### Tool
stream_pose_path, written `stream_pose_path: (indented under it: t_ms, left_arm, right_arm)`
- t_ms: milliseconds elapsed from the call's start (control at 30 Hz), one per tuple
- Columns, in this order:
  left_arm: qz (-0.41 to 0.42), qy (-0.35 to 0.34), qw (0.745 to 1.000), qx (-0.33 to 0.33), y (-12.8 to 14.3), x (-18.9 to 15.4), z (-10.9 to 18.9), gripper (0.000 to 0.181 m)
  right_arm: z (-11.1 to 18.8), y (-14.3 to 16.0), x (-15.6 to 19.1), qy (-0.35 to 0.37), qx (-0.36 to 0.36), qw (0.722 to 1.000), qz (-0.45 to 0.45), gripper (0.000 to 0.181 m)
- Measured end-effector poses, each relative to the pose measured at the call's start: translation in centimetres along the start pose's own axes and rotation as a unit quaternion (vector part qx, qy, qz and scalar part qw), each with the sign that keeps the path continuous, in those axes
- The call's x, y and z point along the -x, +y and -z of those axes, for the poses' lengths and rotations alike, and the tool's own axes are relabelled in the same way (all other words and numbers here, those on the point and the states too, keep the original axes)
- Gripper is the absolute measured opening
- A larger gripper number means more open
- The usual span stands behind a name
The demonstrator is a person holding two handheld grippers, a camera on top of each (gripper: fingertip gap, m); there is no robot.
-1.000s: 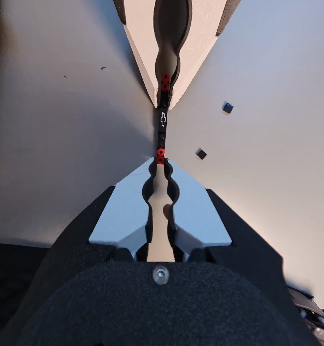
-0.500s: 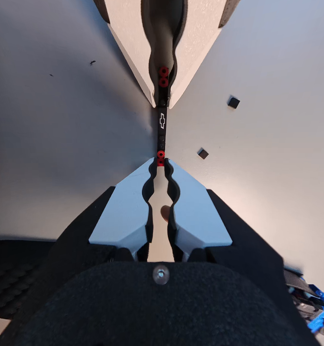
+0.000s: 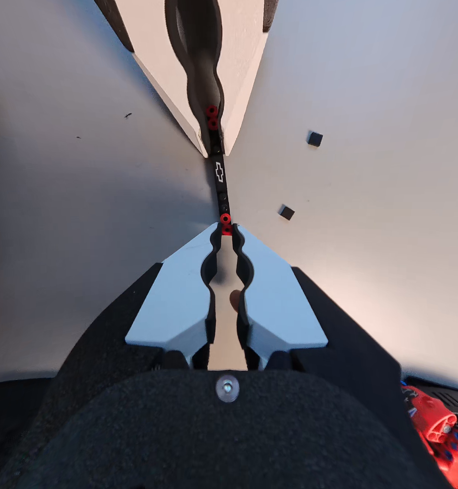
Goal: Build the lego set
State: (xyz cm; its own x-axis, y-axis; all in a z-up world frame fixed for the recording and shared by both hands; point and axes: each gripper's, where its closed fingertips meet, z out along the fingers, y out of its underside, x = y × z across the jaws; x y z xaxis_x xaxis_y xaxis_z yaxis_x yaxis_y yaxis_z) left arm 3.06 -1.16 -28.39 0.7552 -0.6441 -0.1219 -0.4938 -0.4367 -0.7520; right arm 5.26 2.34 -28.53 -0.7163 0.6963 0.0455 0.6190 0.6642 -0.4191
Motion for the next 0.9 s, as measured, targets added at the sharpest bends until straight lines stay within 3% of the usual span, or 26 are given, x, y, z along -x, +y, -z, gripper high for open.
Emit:
stream_pose_path:
  t_ms: [233,633,733,900]
  left_arm:
    - [-0.005,0.013,1.000,-0.003,0.0,0.0,0.0,0.006]
    - [-0.008,0.010,1.000,-0.004,0.0,0.0,0.0,0.006]
    - [-0.010,0.008,1.000,-0.003,0.0,0.0,0.0,0.006]
    - [-0.010,0.010,1.000,-0.003,0.0,-0.1,0.0,0.006]
  right_arm:
    - [0.0,0.0,0.2,-0.021,0.013,0.998,0.066,0.005]
    - [0.1,0.0,0.3,-0.028,0.002,0.998,0.048,0.006]
    - [2.0,-0.4,0.2,-0.042,-0.039,0.998,0.020,0.035]
    - [5.0,2.3,-2.0,-0.001,-0.061,0.998,-0.032,0.037]
